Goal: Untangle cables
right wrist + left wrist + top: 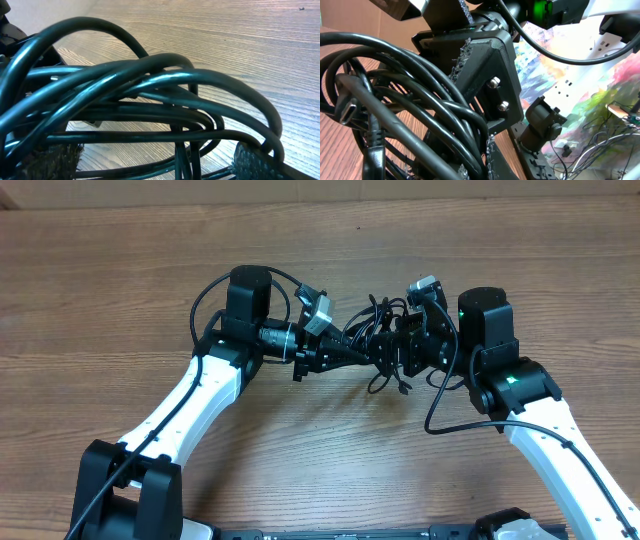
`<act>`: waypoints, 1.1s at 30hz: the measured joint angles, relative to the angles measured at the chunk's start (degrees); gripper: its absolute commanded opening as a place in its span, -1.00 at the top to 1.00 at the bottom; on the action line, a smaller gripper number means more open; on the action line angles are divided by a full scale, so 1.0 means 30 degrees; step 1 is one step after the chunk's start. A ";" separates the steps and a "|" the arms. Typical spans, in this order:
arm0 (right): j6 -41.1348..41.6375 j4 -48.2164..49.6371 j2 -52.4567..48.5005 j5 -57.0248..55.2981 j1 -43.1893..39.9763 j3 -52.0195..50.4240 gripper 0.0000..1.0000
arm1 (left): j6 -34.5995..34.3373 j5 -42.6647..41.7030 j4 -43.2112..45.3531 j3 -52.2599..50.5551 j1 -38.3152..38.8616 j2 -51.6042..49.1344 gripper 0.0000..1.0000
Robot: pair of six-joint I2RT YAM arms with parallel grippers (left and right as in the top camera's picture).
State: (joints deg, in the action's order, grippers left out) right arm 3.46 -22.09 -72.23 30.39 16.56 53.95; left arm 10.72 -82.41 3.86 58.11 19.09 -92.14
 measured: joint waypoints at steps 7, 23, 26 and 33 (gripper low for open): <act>0.0044 -0.0117 -0.0015 -0.0474 0.0015 0.0000 -1.00 | 0.0000 0.0882 -0.0765 0.0000 0.0022 0.0000 0.90; -0.0015 -0.0007 -0.0175 -0.1217 0.0262 0.0000 -1.00 | -0.2324 2.0422 -0.7293 0.0051 0.0481 0.0313 0.92; -0.0015 0.0000 -0.0175 -0.1217 0.0262 0.0000 -1.00 | -0.2761 2.3008 -0.8255 0.0051 0.0481 0.0313 0.92; -0.0015 0.0000 -0.0175 -0.1231 0.0262 0.0000 -1.00 | -0.3067 2.5245 -1.0382 0.0109 0.0481 0.0925 0.92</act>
State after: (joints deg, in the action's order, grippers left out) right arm 3.42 -22.09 -72.75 26.70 17.34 53.95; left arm 1.52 -6.68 -27.29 58.43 20.53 -89.36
